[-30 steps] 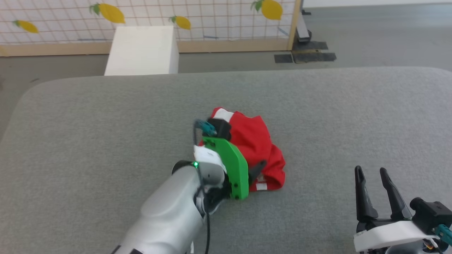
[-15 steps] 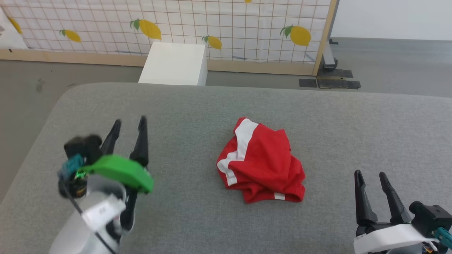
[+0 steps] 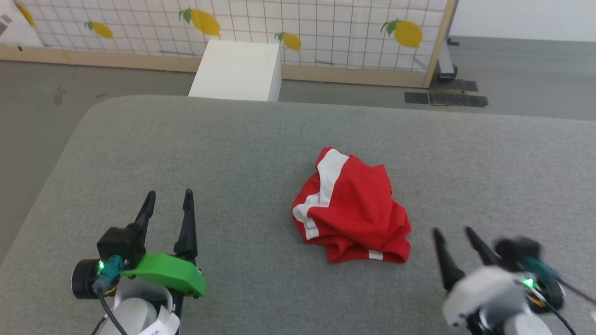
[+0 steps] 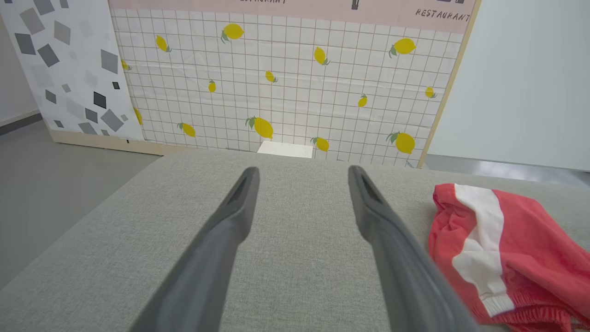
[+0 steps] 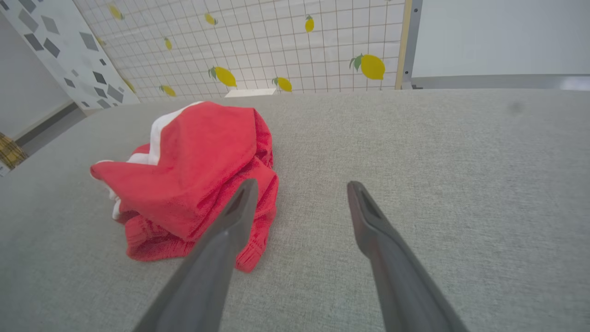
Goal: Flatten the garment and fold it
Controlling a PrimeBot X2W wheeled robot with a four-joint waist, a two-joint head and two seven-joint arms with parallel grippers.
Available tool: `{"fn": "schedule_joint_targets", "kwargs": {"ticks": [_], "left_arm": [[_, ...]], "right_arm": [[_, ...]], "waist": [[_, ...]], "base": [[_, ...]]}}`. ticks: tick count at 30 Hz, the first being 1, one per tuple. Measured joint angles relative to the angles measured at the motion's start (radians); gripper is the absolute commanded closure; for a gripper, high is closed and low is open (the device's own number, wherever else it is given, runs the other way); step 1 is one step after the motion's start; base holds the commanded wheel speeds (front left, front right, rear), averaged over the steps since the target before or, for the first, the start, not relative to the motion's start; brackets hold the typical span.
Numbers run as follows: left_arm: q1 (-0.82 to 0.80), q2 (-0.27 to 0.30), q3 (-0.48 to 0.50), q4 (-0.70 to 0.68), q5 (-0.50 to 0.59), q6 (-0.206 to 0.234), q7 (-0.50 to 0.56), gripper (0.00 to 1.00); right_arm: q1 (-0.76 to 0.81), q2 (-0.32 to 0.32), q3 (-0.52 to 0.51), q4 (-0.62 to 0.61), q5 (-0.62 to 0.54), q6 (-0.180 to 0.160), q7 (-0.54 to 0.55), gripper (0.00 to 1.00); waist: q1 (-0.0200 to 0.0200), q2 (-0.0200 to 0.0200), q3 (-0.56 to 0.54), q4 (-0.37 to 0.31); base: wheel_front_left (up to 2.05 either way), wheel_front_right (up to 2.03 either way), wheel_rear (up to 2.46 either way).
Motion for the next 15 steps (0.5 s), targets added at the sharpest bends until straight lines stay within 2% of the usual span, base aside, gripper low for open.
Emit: {"fn": "schedule_joint_targets", "kwargs": {"ticks": [7,10,15], "left_arm": [[0.007,-0.053,0.043,-0.023,0.053,-0.022,0.0,0.0],[0.012,-0.073,0.057,-0.026,0.063,-0.03,0.0,0.0],[0.012,-0.101,0.073,-0.026,0.072,-0.049,0.0,0.0]], "right_arm": [[-0.164,0.001,0.098,0.056,-0.126,0.0,0.419,0.0],[-0.214,0.001,0.133,0.082,-0.161,0.0,0.549,0.0],[-0.246,-0.003,0.175,0.128,-0.191,0.0,0.687,0.0]], "waist": [[0.0,0.0,0.028,0.031],[0.0,0.0,0.039,0.05],[0.0,0.0,0.06,0.081]], "base": [[0.0,0.0,0.0],[0.0,0.0,0.0],[0.0,0.0,0.0]]}}
